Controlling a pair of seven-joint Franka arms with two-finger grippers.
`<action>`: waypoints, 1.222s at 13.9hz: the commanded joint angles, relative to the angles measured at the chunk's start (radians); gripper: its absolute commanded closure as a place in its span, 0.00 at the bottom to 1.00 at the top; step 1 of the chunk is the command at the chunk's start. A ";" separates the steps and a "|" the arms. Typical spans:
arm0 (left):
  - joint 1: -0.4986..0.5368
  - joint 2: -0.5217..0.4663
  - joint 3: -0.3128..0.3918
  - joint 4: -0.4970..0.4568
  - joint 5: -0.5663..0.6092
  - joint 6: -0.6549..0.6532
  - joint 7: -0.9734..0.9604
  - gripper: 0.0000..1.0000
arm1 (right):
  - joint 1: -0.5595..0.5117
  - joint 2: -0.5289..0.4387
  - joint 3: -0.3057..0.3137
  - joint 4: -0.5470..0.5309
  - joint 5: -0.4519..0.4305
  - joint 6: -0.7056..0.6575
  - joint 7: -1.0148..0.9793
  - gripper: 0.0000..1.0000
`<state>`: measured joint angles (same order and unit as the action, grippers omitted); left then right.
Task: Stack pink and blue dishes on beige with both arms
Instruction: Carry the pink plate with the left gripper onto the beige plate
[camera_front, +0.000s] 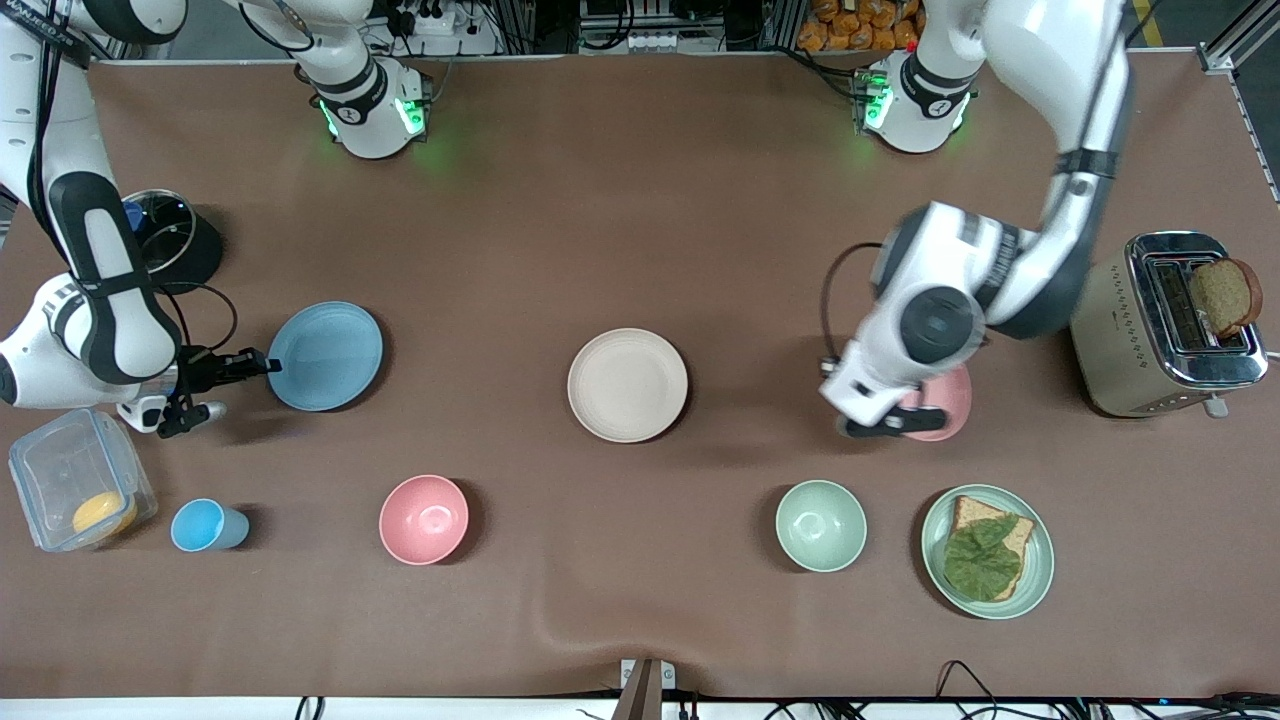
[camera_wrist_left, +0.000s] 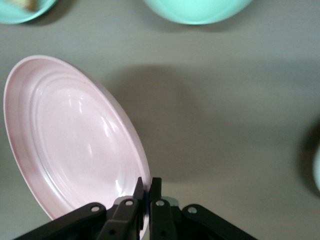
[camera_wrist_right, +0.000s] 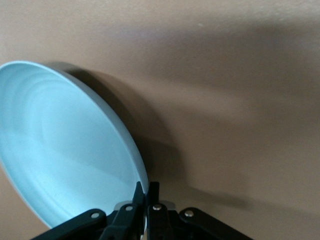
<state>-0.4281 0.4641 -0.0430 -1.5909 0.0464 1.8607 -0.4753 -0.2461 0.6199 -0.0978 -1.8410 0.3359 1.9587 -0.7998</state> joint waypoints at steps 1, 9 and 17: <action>-0.145 0.114 0.008 0.155 0.015 -0.022 -0.017 1.00 | -0.005 -0.002 0.007 0.011 0.034 -0.029 -0.013 1.00; -0.336 0.228 -0.037 0.180 -0.003 0.316 -0.023 1.00 | 0.050 -0.011 0.006 0.264 0.029 -0.337 0.141 1.00; -0.472 0.252 -0.029 0.201 0.066 0.451 -0.006 1.00 | 0.142 -0.020 0.006 0.397 0.031 -0.495 0.341 1.00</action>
<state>-0.8688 0.6928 -0.0843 -1.4159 0.0769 2.2871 -0.4883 -0.1076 0.6058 -0.0872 -1.4625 0.3540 1.4901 -0.4832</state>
